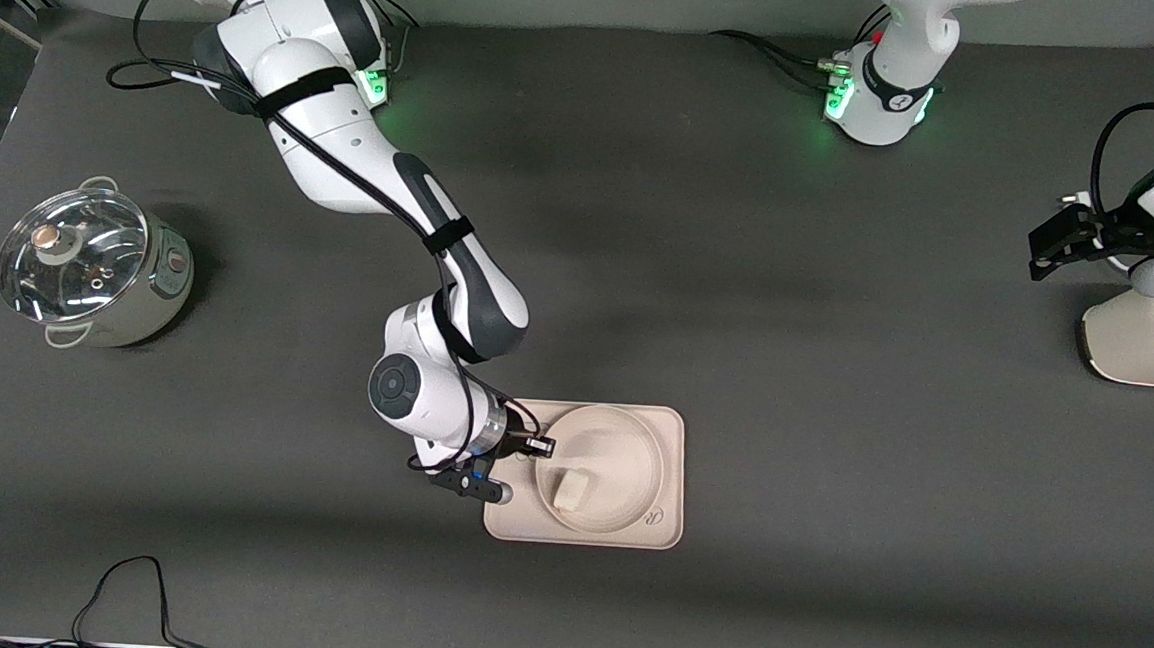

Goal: Place bun in plate and plate on tray
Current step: 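Lower the plate onto the tray and open the right gripper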

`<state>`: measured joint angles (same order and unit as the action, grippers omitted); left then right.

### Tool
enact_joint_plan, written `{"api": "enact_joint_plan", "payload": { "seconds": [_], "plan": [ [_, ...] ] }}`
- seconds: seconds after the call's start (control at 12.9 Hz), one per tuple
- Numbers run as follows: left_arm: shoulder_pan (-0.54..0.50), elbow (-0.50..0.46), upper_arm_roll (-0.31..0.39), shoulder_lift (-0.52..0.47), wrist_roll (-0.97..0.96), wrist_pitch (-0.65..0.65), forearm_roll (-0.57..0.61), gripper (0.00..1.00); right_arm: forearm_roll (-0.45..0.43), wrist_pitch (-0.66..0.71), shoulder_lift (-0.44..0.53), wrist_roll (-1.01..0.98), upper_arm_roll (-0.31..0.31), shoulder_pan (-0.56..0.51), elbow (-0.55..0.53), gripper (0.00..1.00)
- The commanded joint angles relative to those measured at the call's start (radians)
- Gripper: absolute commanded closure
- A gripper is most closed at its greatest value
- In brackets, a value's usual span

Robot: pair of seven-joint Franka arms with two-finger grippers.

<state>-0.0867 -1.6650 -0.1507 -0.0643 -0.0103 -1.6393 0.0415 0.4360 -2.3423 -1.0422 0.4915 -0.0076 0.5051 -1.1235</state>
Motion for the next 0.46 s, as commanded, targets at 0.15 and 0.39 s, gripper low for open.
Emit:
{"api": "enact_joint_plan", "payload": {
  "seconds": [0.15, 0.39],
  "plan": [
    [0.008, 0.022, 0.008, 0.0, 0.015, 0.027, -0.006, 0.0, 0.027, 0.012, 0.008, -0.005, 0.001, -0.005, 0.03, 0.0],
    [0.008, 0.021, 0.008, 0.001, 0.013, 0.027, -0.006, 0.0, 0.023, 0.087, 0.091, 0.005, -0.003, -0.008, 0.027, 0.0]
  ]
}}
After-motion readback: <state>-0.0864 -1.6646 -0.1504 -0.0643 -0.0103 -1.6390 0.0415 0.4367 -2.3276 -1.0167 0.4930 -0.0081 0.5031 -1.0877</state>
